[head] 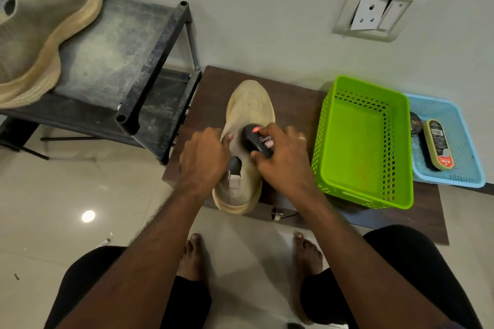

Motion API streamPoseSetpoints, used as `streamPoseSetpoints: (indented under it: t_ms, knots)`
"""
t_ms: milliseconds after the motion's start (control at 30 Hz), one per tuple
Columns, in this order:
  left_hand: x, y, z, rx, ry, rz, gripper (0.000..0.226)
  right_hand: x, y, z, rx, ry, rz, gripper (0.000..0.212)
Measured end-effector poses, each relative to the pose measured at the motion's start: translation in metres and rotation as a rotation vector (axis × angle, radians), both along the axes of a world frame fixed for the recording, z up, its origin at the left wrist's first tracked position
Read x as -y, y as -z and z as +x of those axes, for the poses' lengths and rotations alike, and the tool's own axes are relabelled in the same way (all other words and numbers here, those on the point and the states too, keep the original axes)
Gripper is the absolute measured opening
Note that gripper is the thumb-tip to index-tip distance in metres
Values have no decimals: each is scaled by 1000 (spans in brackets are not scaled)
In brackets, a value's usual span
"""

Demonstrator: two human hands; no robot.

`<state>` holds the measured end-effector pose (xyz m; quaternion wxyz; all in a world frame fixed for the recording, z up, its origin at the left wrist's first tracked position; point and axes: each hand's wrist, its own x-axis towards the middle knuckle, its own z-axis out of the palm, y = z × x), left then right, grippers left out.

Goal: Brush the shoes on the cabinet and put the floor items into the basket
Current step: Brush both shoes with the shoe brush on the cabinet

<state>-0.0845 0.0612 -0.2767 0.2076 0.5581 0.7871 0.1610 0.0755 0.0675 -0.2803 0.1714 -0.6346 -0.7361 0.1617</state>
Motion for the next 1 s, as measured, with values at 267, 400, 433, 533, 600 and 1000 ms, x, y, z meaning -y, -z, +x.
streamPoseSetpoints:
  t_ms: [267, 400, 433, 533, 600, 1000]
  knots:
    - [2, 1, -1, -16, 2, -7, 39, -4, -1, -11, -204, 16, 113, 49]
    - [1, 1, 3, -62, 46, -12, 35, -30, 6, -19, -50, 24, 106, 49]
    - [1, 1, 4, -61, 44, -16, 35, -40, 7, -22, 17, 64, 119, 50]
    - [2, -1, 4, -58, 30, -23, 36, -67, 2, -31, 133, 215, 119, 54]
    - [2, -3, 3, -71, 12, -29, 38, -78, -2, -29, 84, 336, 101, 54]
    - [6, -12, 3, -74, 46, -58, 37, -78, 2, -25, 185, 166, 152, 55]
